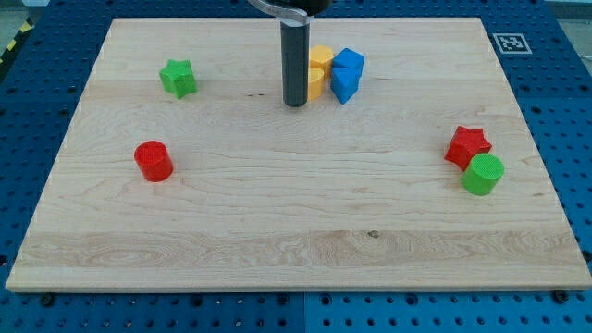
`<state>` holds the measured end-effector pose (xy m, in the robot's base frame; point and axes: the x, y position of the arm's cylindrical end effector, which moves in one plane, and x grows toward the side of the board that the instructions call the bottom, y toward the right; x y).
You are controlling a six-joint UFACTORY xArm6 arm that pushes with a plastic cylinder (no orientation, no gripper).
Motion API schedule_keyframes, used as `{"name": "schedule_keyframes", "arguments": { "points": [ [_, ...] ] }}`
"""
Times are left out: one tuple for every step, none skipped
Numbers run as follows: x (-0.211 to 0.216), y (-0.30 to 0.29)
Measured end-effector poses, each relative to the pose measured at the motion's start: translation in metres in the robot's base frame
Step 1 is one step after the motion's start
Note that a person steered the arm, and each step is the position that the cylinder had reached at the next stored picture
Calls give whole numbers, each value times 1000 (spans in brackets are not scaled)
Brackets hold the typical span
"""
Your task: Move yellow heart at the bottom of yellow hexagon
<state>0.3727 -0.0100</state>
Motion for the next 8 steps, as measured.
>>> {"name": "schedule_keyframes", "arguments": {
  "points": [
    [0,-26],
    [-15,-38],
    [-23,-33],
    [-23,-20],
    [-23,-4],
    [-23,4],
    [-23,4],
    [-19,0]
  ]
}}
